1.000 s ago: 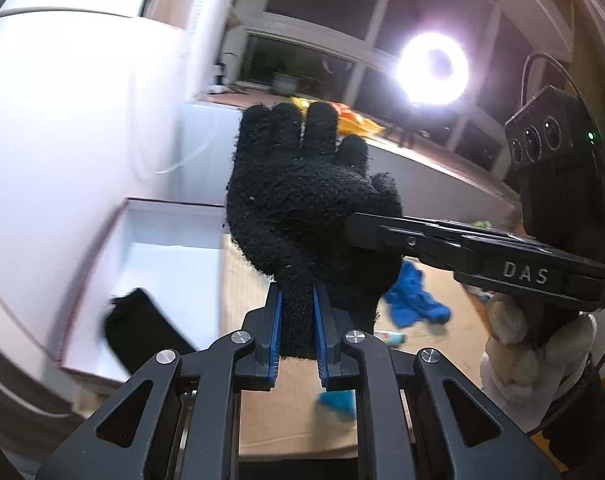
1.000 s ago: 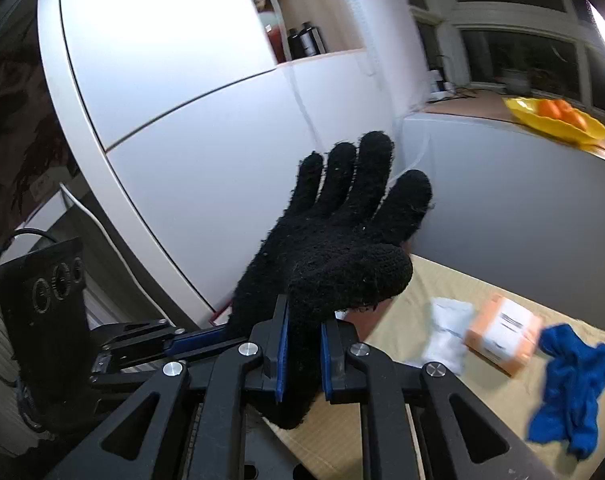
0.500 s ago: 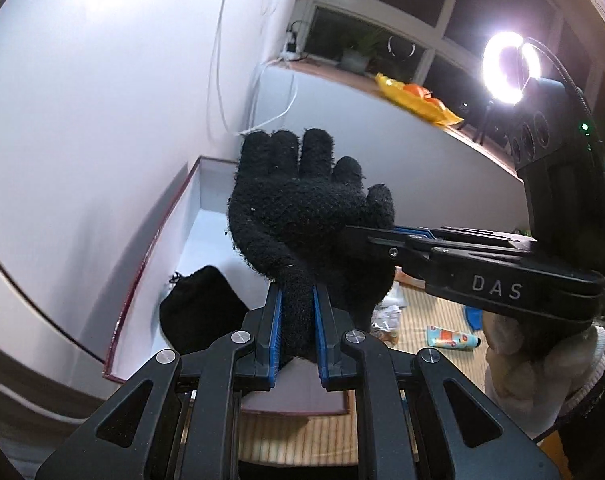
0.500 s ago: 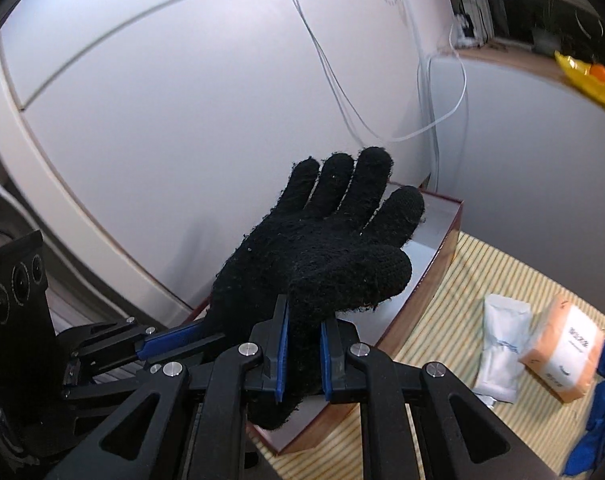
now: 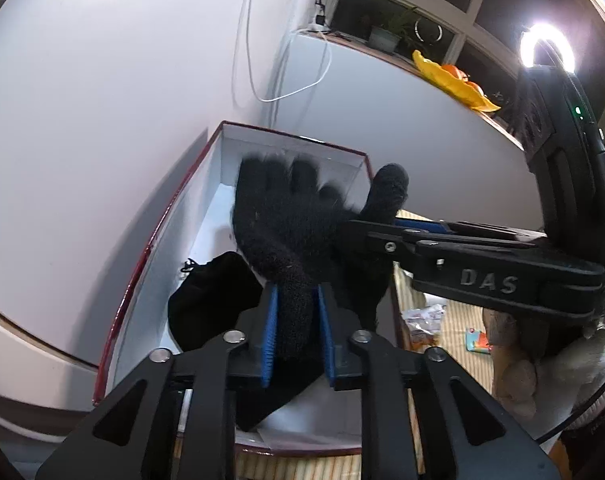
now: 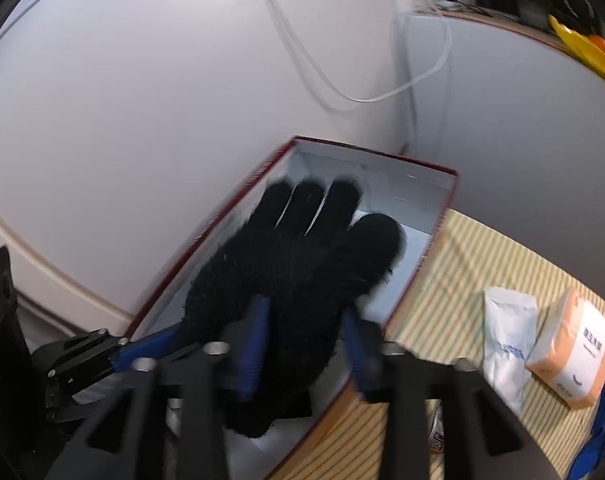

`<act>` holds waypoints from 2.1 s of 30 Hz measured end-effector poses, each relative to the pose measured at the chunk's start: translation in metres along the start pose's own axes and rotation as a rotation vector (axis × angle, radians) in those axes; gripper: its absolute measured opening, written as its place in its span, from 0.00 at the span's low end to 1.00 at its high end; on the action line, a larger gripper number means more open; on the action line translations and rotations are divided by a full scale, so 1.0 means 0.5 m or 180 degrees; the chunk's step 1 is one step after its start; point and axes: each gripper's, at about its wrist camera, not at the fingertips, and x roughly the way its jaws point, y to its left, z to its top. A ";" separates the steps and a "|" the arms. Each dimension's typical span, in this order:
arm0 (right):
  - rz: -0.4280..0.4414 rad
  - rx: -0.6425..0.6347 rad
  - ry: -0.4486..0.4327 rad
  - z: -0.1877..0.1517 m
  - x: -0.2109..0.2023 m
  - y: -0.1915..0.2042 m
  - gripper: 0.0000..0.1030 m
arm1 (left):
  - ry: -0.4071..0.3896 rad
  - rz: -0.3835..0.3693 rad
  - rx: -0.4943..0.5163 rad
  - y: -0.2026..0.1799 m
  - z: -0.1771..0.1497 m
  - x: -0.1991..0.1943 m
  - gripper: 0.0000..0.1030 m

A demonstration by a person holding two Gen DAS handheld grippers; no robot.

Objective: Organize soft objects
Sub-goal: 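Carry the glove into the shoebox and open the left gripper, then move the left gripper to the blue funnel while the right gripper approaches the hand-cream tube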

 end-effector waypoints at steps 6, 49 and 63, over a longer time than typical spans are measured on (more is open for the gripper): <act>-0.0049 0.0026 -0.0097 -0.010 -0.027 -0.028 0.50 | -0.0033 0.0009 -0.0113 0.013 -0.008 -0.015 0.50; -0.0668 0.0067 -0.0183 -0.364 -0.324 -0.365 0.53 | 0.0264 -0.0349 0.0953 -0.315 -0.233 -0.050 0.50; -0.1023 -0.0624 0.0359 -0.407 -0.239 -0.384 0.53 | 0.0605 -0.0259 0.1013 -0.385 -0.299 0.042 0.49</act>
